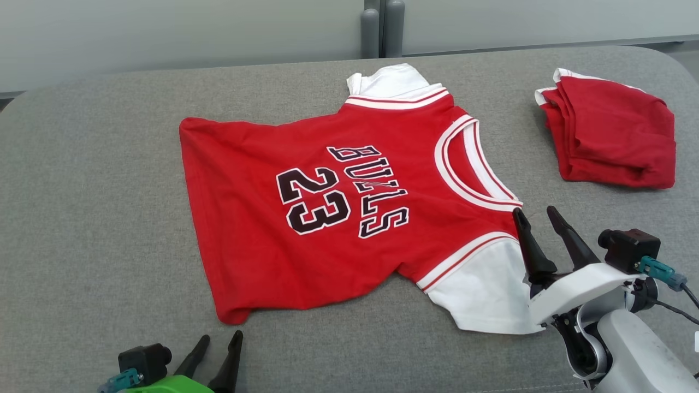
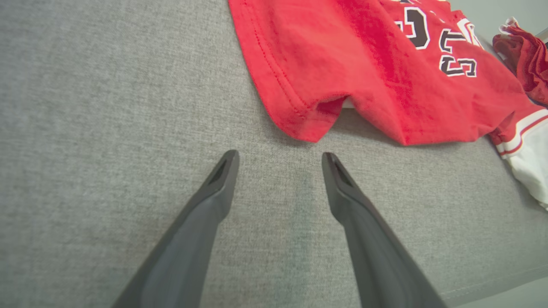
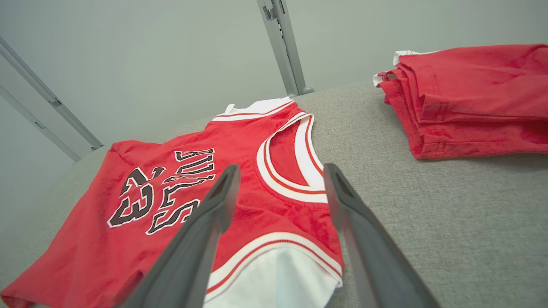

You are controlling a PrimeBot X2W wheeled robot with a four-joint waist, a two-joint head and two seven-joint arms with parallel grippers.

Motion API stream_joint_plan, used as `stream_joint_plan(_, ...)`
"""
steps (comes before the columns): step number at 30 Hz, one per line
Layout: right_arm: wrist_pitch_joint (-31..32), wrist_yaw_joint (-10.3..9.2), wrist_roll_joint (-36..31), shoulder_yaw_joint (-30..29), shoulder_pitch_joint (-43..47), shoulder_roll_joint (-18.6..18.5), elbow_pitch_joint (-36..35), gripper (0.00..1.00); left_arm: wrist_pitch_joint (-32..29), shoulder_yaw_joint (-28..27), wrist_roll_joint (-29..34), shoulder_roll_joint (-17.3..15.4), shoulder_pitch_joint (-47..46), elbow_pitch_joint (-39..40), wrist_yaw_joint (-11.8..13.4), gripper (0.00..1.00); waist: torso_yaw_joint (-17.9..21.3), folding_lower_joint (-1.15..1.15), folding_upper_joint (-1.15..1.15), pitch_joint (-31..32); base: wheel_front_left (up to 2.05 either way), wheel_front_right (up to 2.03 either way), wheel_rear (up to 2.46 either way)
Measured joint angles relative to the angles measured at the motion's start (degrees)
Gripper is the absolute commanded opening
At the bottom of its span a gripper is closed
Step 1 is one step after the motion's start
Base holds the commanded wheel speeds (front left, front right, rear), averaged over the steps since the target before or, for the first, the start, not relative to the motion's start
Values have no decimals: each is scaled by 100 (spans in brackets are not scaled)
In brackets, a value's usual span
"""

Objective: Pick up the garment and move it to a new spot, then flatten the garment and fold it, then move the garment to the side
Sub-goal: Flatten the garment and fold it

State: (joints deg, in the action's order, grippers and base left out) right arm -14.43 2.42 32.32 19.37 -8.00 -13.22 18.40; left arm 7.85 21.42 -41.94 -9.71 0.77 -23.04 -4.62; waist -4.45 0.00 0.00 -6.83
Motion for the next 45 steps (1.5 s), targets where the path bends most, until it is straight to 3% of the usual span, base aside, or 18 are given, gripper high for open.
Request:
stream_joint_plan(11, 0, 8, -5, 23, 2, 22, 3, 100, 31, -41, 8, -13, 100, 368, 20, 100, 187, 0, 0, 17, 0, 0, 0)
stream_joint_plan(25, 0, 25, -8, 78, 6, 16, 16, 100, -76, -131, -85, 55, 211, 279, 312, 100, 376, 0, 0, 72, 0, 0, 0)
stream_joint_plan(31, 1, 25, -8, 75, 23, 13, 16, 100, -123, -114, -85, 121, 211, 293, 312, 100, 416, 0, 0, 89, 0, 0, 0)
stream_joint_plan(35, 0, 25, -8, 77, 28, 14, 18, 100, -69, -151, -85, 130, 204, 304, 323, 76, 439, 0, 0, 99, 0, 0, 0)
stream_joint_plan(39, 1, 25, -8, 76, 28, 13, 18, 100, 53, -294, -88, 140, 186, 311, 416, 70, 460, 0, 0, 98, 0, 0, 0)
stream_joint_plan(42, 0, 25, -8, 75, 28, 12, 16, 100, 127, -315, -88, 141, 180, 315, 422, 50, 472, 0, 0, 90, 0, 0, 0)
stream_joint_plan(45, 0, 25, -8, 74, 29, 12, 15, 100, 183, -313, -88, 159, 153, 336, 422, 45, 480, 0, 0, 78, 0, 0, 0)
